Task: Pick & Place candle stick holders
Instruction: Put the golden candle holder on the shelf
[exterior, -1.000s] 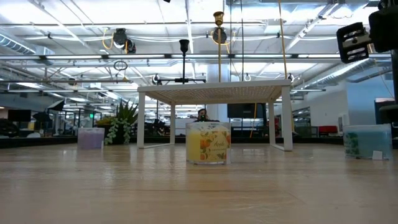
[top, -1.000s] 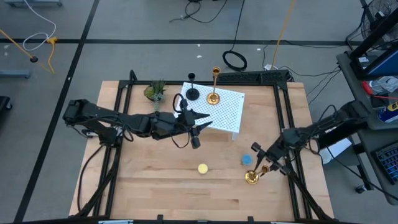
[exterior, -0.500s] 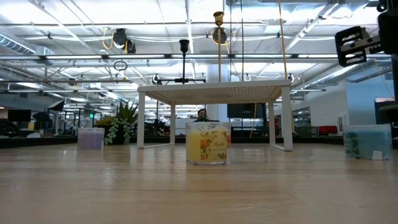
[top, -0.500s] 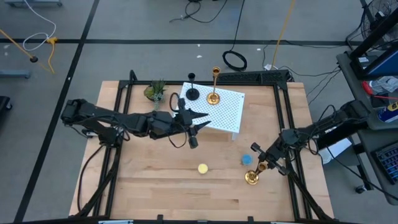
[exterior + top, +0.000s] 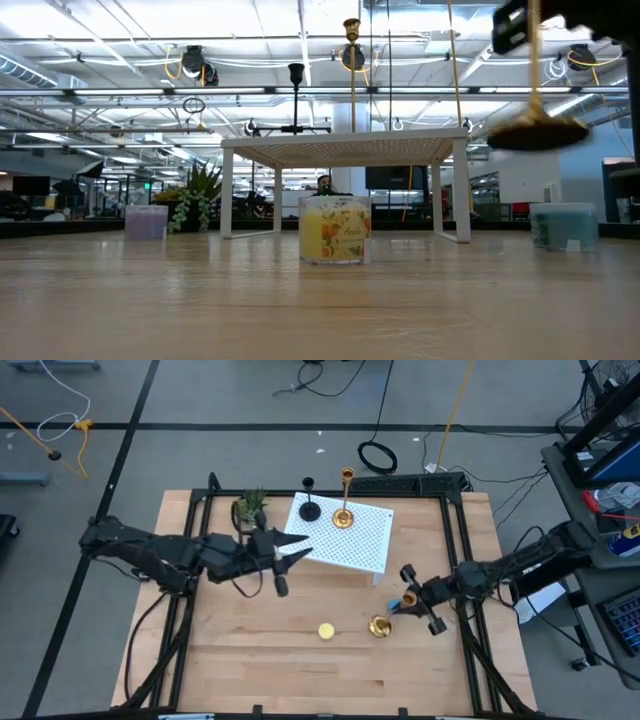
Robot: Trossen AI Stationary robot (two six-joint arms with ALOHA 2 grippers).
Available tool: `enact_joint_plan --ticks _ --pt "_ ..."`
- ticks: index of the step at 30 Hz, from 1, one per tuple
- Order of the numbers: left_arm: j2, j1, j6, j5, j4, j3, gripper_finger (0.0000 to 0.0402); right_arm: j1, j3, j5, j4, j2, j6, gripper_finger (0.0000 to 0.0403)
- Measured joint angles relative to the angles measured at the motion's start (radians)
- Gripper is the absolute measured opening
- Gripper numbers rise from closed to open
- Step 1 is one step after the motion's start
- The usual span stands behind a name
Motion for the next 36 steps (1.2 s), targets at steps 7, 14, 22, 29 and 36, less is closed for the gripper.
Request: enact_joint_plan --ticks 7,14,22,29,36 --pt "-0.017 -0.004 -0.015 -0.011 -0.059 0.0 0.0134 -0.101 0.218 0.178 -0.105 0.013 -0.153 0.0011" --pt "-0.016 -0.004 -0.058 -0.01 -0.095 0.0 0.0134 -0.324 0.376 0.386 -0.312 0.042 -0.277 0.0012" --pt "-0.016 -0.008 -0.056 -0.01 -0.094 0.0 0.0134 -0.618 0.384 0.373 -0.285 0.11 -0.198 0.0012" --pt "-0.016 -0.008 -0.056 -0.01 -0.093 0.0 0.0134 -0.793 0.384 0.151 -0.267 0.207 -0.06 0.0013" --pt "-0.016 -0.008 -0.056 -0.009 -0.103 0.0 0.0134 -0.835 0.387 0.098 -0.253 0.236 -0.046 0.002"
